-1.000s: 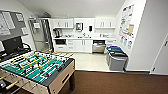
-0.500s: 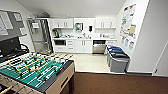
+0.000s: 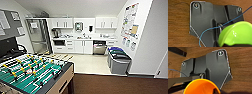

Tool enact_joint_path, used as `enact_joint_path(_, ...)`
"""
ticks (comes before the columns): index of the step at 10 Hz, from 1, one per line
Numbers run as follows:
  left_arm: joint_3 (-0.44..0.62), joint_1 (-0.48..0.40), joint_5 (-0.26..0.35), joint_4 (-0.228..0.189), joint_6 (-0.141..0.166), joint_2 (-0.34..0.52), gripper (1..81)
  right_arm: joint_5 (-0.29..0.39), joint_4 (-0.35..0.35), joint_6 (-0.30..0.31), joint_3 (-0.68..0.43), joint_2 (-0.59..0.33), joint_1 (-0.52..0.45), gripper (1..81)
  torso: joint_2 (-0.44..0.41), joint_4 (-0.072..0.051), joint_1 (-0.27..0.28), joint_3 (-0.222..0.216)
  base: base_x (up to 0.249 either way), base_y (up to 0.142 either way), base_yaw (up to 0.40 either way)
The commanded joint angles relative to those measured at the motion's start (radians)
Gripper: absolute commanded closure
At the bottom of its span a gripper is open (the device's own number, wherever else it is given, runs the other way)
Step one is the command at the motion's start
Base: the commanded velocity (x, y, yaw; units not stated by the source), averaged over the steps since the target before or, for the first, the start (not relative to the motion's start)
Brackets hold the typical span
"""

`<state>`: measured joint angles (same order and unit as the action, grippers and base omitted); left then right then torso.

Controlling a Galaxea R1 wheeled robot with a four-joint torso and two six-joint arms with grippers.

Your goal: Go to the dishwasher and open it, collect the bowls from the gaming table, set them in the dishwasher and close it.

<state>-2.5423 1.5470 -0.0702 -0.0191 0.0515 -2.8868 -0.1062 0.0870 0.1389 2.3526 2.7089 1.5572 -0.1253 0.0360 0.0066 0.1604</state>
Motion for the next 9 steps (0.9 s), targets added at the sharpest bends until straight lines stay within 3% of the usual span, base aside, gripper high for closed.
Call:
enact_joint_path(1,0.004,-0.037,0.056,-0.01,-0.004,0.012,81.1,0.051,0.01,-0.004,-0.001,-0.024,-0.041,81.1,0.0,0.0,0.0,0.0,0.16,0.0,0.0)
enact_joint_path(5,0.004,-0.037,0.056,-0.01,-0.004,0.012,81.1,0.051,0.01,-0.004,-0.001,-0.024,-0.041,81.1,0.0,0.0,0.0,0.0,0.161,0.0,0.0)
enact_joint_path(9,0.004,-0.037,0.056,-0.012,-0.005,0.012,81.1,0.049,0.01,-0.004,0.0,-0.024,-0.038,81.1,0.0,0.0,0.0,0.0,0.161,-0.063,0.0)
